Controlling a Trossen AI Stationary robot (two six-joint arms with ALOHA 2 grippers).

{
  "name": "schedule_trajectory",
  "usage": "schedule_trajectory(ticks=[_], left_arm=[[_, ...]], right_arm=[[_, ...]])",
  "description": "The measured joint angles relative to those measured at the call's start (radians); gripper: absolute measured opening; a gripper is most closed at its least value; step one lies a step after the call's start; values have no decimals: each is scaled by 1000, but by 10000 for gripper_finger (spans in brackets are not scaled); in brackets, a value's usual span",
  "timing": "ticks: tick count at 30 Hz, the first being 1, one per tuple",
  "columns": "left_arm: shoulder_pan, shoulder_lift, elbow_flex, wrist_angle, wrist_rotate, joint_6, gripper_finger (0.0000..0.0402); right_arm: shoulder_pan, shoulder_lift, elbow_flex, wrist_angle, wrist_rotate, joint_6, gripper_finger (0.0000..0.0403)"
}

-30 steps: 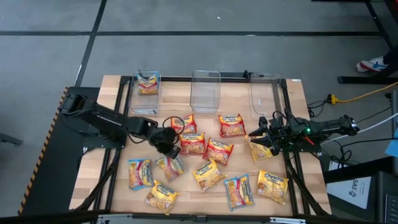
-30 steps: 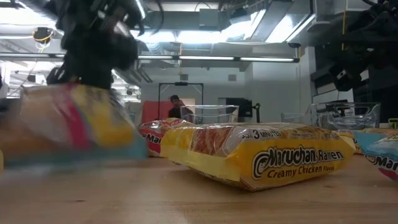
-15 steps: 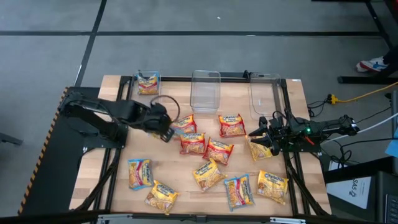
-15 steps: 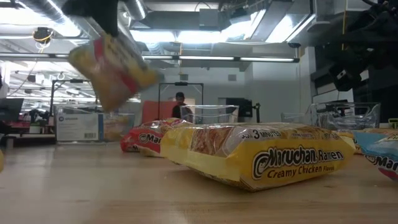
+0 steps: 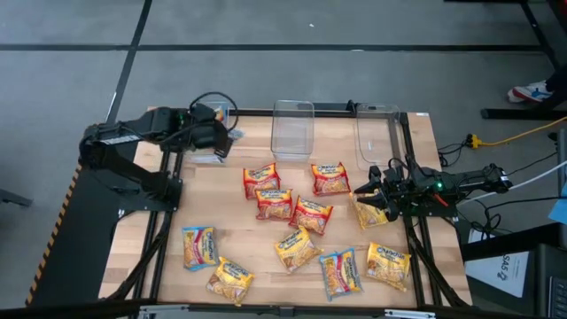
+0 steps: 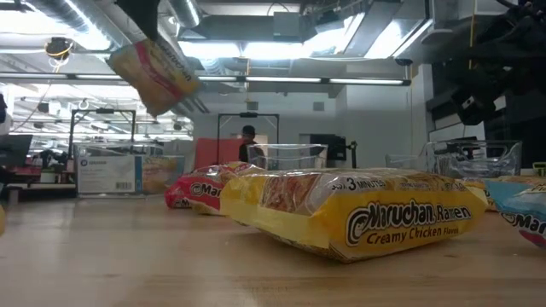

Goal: Sort Maruchan noodles
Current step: Put the blue noodle pack in the left transparent basket

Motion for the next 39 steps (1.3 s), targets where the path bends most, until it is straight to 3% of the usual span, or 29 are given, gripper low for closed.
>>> schedule_trajectory(ticks=[16, 21, 25, 33, 39], left_arm=[[349, -1, 0, -5, 62, 316, 0], [429, 4, -61, 17, 96, 383, 0], [489, 5, -159, 91, 140, 444, 0], [606, 5, -301, 418, 248, 569, 0], [677, 5, -331, 461, 262, 621, 0]], right_arm=[[0, 0, 0, 0, 1, 0, 157], [0, 0, 0, 0, 1, 0, 157], [0, 0, 0, 0, 2, 0, 157], [0, 0, 0, 0, 3, 0, 156], [0, 0, 0, 1, 3, 0, 156]])
